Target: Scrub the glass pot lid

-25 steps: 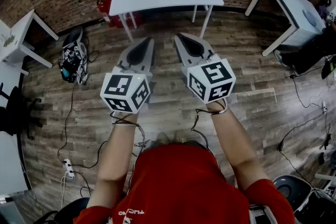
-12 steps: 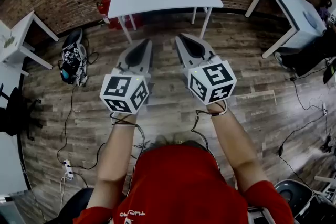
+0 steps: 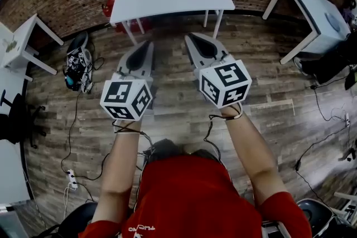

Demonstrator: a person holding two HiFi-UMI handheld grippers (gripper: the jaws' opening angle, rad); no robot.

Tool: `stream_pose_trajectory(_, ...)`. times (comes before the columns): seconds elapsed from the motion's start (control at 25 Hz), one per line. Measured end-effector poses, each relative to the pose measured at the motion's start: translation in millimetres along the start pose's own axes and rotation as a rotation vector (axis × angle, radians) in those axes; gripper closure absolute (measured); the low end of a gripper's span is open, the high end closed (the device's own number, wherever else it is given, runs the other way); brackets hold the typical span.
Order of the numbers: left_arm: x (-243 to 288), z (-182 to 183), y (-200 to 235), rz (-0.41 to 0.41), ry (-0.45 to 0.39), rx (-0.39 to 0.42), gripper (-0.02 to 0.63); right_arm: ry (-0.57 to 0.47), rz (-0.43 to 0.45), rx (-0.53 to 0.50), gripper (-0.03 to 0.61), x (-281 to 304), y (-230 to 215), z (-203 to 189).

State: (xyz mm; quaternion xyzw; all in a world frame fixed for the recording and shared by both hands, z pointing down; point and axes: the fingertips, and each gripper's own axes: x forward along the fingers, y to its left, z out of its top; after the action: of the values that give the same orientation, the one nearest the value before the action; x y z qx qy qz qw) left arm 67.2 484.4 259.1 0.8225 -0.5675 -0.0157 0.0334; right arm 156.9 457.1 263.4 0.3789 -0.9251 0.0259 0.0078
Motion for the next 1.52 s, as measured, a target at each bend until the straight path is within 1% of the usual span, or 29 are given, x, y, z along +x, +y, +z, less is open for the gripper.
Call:
stream_pose_trajectory(0.28,29,-1,10,0.007,0.001,0.001,0.596,0.003,0.0,-0.002,0.549,19,-23,-4)
stream_pose_trajectory(0.56,69,-6,45,0.001,-0.005,0.001,0.597,0.008,-0.01,-0.015,0.549,65,-45,-7)
stream_pose_trajectory(0.8,123,-3,101,0.003,-0.013,-0.007,0.595,0.01,-0.016,-0.029,0.549,132,-71,-3)
stream_pose_trajectory(1.08,185,10,175,-0.013,-0.018,0.032,0.597,0.012,-0.035,-0.039,0.548,225,-97,3)
stream_pose_trajectory(1.28,228,18,219,-0.037,-0.023,0.022,0.597,0.021,-0.052,-0.047,0.548,281,-117,4)
stream_pose_trajectory(1.52,267,12,258,-0.045,-0.007,-0.011,0.597,0.043,-0.071,-0.045,0.548,324,-141,-2)
